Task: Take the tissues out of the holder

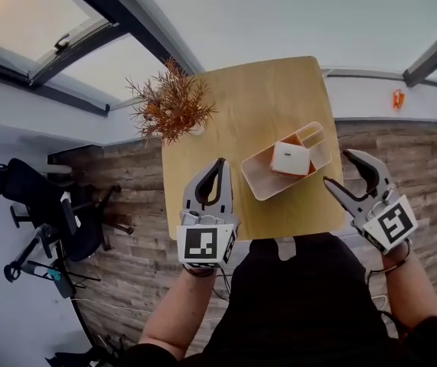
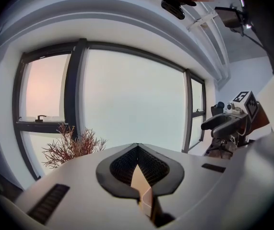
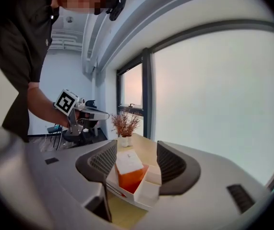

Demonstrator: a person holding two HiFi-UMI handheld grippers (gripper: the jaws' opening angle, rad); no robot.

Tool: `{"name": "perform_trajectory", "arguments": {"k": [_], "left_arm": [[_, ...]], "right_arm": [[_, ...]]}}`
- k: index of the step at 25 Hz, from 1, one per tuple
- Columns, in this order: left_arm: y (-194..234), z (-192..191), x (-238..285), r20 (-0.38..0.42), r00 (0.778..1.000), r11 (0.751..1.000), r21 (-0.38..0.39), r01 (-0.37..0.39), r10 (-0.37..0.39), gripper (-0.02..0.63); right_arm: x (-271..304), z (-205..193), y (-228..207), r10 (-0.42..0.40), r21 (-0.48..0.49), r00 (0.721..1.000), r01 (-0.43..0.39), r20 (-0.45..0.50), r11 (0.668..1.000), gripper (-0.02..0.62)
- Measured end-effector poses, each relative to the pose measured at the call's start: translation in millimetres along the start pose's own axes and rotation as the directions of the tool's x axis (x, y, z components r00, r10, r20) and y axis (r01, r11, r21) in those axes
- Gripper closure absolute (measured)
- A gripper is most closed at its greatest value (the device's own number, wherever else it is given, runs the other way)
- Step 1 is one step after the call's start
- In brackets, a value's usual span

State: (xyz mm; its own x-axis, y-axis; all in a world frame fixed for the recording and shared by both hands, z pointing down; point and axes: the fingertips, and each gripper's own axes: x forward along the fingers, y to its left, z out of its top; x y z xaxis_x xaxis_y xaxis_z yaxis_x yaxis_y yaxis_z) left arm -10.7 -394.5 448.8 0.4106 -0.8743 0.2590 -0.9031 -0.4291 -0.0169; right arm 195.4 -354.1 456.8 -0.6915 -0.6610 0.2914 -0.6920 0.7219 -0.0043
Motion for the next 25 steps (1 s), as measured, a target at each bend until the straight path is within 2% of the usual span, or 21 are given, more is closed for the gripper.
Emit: {"name": "perform_trajectory", "arguments": {"k": [4,6,7,16,20,25], "left_arm": [[-1.0,-10.3,10.9,-0.016,0.999,1.000,-0.007,-0.030,0.030,0.601],[-5.9,-12.5,14.0,-0.003,0.999,0.999,0.006,-0.032,0.032,0.601],[-9.5,-13.9,14.8,0.002,1.000,0.999,0.016,-0.030,0.030,0.601],[-13.5,-39.2,17.5,-0.048,0.996,0.997,-0.014,-0.074,0.073,0.601],[-5.5,-46.4,18.4,-0.063,0.993,0.995,-0.030,-0.097,0.095,0.601],[4.1,-65.0,23.8,-0.094,0.990,0.992,-0.048,-0.113,0.108,0.601]], "right_arm": [[23.5,-17.6,10.5,0.126,-0.052,0.992,-0.126,-0.014,0.991,0.329],[33.4,-21.0,18.2,0.176,-0.082,0.984,-0.175,0.007,0.981,0.234],[37.8,-24.6,21.2,0.194,-0.090,0.981,-0.193,0.008,0.977,0.227],[61.8,-54.2,18.7,0.270,-0.068,0.962,-0.272,-0.038,0.960,0.221],[73.7,-68.0,19.8,0.313,-0.103,0.945,-0.322,-0.095,0.941,0.219],[88.3,-82.2,22.2,0.351,-0.085,0.926,-0.364,-0.142,0.927,0.193]]}}
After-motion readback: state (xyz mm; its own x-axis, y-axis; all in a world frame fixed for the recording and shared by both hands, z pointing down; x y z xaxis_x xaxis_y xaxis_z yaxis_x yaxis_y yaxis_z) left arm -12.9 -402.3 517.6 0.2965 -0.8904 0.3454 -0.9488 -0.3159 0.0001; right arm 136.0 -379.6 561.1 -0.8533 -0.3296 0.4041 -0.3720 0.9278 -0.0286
